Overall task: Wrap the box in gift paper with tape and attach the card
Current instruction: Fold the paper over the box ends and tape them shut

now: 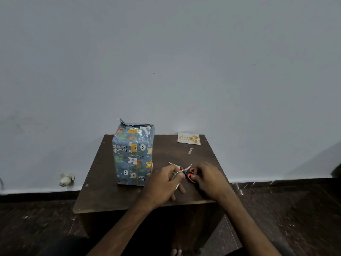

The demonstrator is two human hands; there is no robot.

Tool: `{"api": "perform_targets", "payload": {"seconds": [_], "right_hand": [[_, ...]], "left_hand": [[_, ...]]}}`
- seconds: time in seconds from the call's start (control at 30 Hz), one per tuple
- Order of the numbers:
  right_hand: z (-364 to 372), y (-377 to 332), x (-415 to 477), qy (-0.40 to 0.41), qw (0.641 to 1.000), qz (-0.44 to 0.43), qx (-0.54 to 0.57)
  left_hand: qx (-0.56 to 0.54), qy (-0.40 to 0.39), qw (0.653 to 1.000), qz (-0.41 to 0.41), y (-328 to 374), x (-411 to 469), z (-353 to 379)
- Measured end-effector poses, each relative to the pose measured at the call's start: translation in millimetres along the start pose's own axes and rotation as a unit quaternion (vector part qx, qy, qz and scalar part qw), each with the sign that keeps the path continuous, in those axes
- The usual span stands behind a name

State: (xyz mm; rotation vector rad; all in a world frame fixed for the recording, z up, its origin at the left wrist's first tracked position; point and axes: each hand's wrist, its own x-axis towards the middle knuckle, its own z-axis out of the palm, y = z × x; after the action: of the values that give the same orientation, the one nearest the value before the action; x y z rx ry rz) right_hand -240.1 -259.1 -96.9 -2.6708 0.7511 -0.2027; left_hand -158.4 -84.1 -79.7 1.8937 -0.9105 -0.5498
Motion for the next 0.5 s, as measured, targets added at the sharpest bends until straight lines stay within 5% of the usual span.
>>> {"api": "perform_targets", "payload": {"seconds": [0.3, 0.5], "right_hand": [[3, -17, -2, 0.018, 0.991, 0.023, -0.131], [-8, -14, 1, -0.003, 0.992, 0.069, -0.109]], "left_hand": [[-0.02, -0.003, 1.0, -0.004, -3, -2, 4], [-0.033, 0.011, 0.999, -0.004, -5, -1, 1]]}}
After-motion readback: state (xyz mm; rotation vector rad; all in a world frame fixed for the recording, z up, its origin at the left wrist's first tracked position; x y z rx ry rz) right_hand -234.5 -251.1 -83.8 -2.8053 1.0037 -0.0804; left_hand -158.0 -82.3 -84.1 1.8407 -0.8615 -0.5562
